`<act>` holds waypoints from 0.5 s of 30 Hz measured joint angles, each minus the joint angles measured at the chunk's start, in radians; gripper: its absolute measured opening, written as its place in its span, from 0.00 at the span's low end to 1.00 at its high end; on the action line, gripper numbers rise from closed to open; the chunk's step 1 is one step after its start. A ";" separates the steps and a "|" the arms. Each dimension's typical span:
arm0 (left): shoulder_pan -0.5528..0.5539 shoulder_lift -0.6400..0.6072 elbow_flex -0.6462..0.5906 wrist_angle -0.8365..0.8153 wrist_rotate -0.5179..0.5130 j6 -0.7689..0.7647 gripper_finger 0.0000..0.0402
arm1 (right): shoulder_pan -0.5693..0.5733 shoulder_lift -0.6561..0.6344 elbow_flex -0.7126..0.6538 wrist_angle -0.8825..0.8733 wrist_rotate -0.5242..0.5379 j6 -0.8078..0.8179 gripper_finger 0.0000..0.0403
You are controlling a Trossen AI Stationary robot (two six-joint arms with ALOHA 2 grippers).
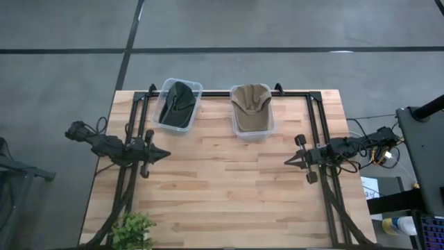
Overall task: Pick & Place hat
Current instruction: Return to Home Position
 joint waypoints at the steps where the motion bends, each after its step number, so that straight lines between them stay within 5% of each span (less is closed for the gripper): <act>1: 0.000 0.000 -0.003 0.002 -0.006 0.001 0.00 | 0.000 0.000 0.000 0.000 0.000 0.000 0.02; 15: 0.000 0.000 -0.024 -0.049 -0.017 0.013 0.00 | 0.000 0.000 0.000 0.001 0.000 0.000 0.02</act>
